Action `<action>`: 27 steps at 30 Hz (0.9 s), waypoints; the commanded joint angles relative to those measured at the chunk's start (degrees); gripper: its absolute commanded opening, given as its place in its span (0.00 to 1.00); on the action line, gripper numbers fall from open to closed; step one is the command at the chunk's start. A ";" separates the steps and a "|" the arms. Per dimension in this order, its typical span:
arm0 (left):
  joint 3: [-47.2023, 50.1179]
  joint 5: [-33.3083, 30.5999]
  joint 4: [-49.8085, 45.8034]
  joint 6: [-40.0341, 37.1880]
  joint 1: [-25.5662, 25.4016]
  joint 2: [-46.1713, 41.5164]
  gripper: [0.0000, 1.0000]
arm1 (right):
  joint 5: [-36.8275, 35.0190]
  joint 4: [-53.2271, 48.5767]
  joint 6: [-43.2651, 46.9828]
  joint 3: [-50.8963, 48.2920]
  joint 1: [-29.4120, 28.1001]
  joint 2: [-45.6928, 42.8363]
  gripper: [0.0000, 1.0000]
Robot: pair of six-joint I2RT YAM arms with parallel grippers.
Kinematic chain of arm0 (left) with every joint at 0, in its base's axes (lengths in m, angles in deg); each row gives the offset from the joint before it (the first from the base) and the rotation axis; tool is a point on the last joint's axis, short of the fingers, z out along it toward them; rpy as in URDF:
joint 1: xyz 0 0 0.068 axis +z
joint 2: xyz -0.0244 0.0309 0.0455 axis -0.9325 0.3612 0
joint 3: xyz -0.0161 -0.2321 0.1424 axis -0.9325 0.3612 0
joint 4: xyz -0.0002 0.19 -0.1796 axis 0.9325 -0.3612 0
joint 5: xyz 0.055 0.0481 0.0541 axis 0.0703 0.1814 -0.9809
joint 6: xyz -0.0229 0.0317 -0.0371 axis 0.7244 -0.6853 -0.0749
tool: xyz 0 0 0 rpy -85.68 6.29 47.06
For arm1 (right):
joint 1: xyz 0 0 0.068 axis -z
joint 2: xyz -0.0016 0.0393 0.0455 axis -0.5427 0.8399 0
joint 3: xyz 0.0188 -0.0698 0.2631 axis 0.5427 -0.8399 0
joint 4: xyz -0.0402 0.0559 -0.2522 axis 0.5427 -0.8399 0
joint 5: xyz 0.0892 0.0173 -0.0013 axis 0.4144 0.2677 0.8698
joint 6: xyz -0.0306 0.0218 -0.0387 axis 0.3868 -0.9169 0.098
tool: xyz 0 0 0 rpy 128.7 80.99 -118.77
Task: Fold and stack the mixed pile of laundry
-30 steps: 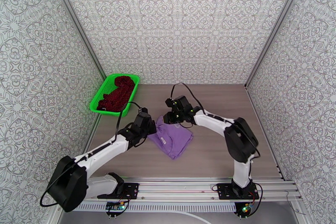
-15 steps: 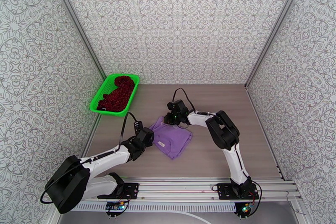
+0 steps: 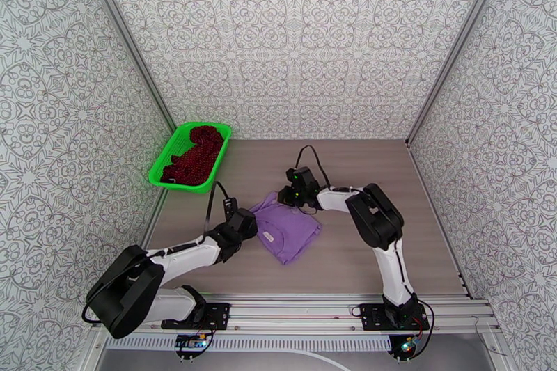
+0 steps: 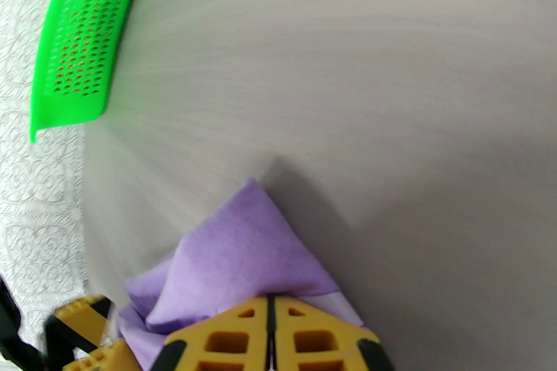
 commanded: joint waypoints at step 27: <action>-8.18 33.01 -14.12 14.30 -17.09 -3.58 0.64 | -12.70 -32.17 15.08 -17.64 2.53 -35.30 0.62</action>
